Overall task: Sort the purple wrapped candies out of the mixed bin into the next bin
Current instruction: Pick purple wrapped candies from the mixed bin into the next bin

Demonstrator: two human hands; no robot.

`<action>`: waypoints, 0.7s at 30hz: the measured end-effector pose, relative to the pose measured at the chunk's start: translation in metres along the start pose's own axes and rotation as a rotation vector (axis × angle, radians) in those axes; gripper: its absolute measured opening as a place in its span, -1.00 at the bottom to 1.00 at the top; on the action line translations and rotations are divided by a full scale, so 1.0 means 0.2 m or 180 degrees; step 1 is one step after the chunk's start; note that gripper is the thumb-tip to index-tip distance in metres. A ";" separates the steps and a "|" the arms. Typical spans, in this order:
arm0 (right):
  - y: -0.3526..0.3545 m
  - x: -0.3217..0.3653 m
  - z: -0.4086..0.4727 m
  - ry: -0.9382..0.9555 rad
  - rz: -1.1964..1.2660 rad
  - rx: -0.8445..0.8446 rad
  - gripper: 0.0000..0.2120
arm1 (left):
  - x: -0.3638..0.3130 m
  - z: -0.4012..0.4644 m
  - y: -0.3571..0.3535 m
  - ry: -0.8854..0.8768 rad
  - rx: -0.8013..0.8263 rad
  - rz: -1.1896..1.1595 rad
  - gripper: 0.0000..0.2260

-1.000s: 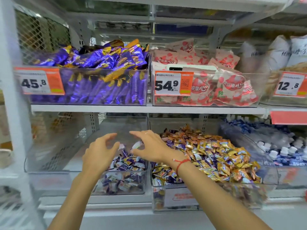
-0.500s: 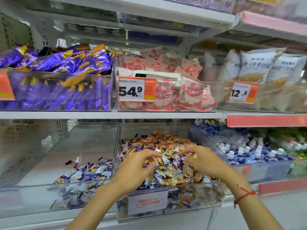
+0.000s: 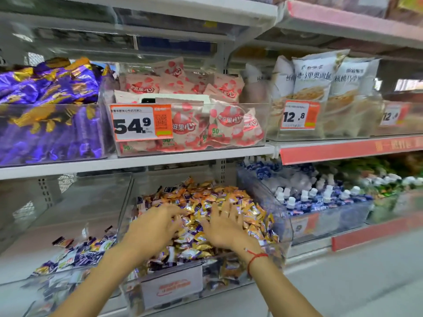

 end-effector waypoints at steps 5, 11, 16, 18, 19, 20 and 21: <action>-0.06 0.24 -0.04 0.1285 0.0094 0.0372 -0.57 | -0.01 0.05 0.11 0.0153 -0.0716 -0.0583 -0.73; 0.10 0.14 -0.15 0.1737 0.0852 0.1148 -0.63 | -0.11 0.19 0.06 -0.0208 -0.0274 -0.0993 -0.71; 0.25 -0.20 -0.02 0.0650 0.0747 -0.0568 -0.70 | -0.11 0.27 -0.17 -0.0106 0.0781 -0.0381 -0.71; 0.20 -0.24 0.03 0.0541 0.0223 -0.0658 -0.68 | -0.11 0.28 -0.22 0.0000 0.0631 -0.0250 -0.74; 0.15 -0.23 0.05 0.0532 -0.0006 -0.0446 -0.62 | -0.11 0.28 -0.23 0.0014 0.0470 -0.0212 -0.79; 0.12 -0.22 0.06 0.0488 -0.0221 -0.0294 -0.58 | -0.12 0.28 -0.23 0.0014 0.0379 -0.0166 -0.83; 0.10 -0.22 0.08 0.0416 -0.0377 -0.0302 -0.57 | -0.12 0.28 -0.23 0.0008 0.0342 -0.0177 -0.85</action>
Point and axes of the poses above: each hand's wrist, its own z-axis towards the middle knuckle, its own y-axis out of the back of the hand, x = y × z, the point moved 4 cm from there along z, towards the middle knuckle, and after that the axes turned 4 degrees about -x, right-handed, at the moved point
